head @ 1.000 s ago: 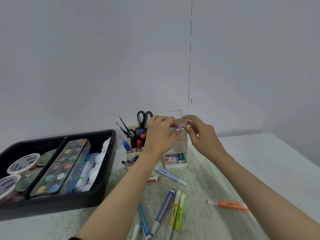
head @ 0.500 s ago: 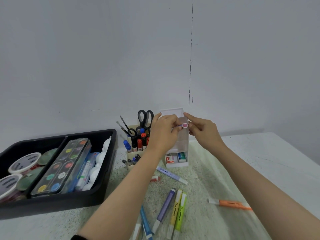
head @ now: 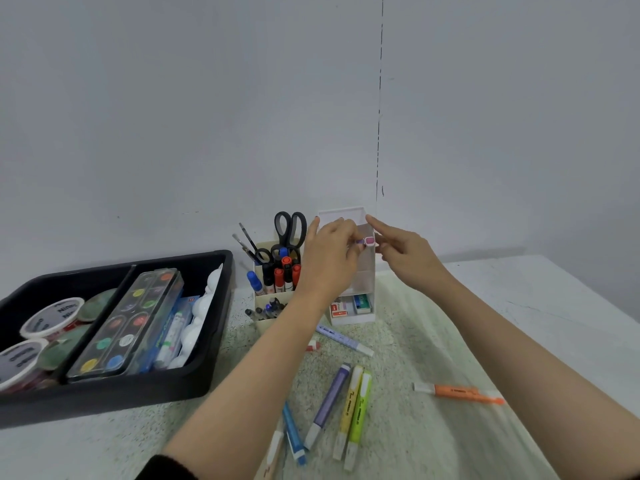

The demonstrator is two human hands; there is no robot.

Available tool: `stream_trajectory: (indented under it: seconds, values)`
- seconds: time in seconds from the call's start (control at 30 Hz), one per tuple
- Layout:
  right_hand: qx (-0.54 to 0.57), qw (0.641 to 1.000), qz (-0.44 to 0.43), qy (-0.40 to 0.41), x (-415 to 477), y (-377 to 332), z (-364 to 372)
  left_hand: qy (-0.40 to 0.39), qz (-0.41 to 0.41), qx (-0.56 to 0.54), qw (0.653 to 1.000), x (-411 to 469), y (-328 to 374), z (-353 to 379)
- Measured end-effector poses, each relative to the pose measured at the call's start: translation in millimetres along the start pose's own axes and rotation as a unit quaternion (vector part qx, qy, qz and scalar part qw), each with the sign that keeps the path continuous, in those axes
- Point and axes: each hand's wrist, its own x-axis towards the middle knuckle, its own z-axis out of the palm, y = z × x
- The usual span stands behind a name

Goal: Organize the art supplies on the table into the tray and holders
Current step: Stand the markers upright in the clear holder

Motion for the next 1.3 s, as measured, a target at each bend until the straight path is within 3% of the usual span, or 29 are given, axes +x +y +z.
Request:
stream_trajectory:
  seconds: [0.17,0.3,0.47,0.6,0.77,1.03,1.17,1.3]
  values:
    - [-0.045,0.999,-0.002,-0.009,-24.1,6.9,6.3,0.016,0.006,0.030,0.999,-17.8,6.1,-3.3]
    - [-0.199,0.978,-0.027,-0.052,-63.9,29.4,1.1,0.051,0.029,0.038,0.998,-57.3,6.5,-5.2]
    - [-0.312,0.936,0.024,-0.160,-121.8,53.8,-11.9,-0.063,0.031,0.001,0.998,-121.7,-6.5,2.3]
    - [-0.365,0.913,0.030,-0.178,-151.3,61.8,-29.3,-0.189,-0.068,0.038,0.979,-148.0,-9.2,2.2]
    - [-0.371,0.914,0.035,-0.158,-163.8,65.2,-38.0,-0.234,-0.120,0.105,0.959,-162.7,-12.7,8.6]
    - [-0.302,0.945,0.038,-0.123,-155.8,44.3,-35.0,-0.233,-0.167,0.034,0.958,-158.8,-1.1,1.0]
    - [-0.222,0.963,0.076,-0.134,-138.2,26.4,-41.4,-0.182,-0.197,-0.067,0.961,-152.1,3.7,-6.7]
    - [-0.239,0.961,0.022,-0.140,-111.0,-1.6,-44.6,-0.113,-0.222,-0.185,0.951,-124.5,16.6,-29.8]
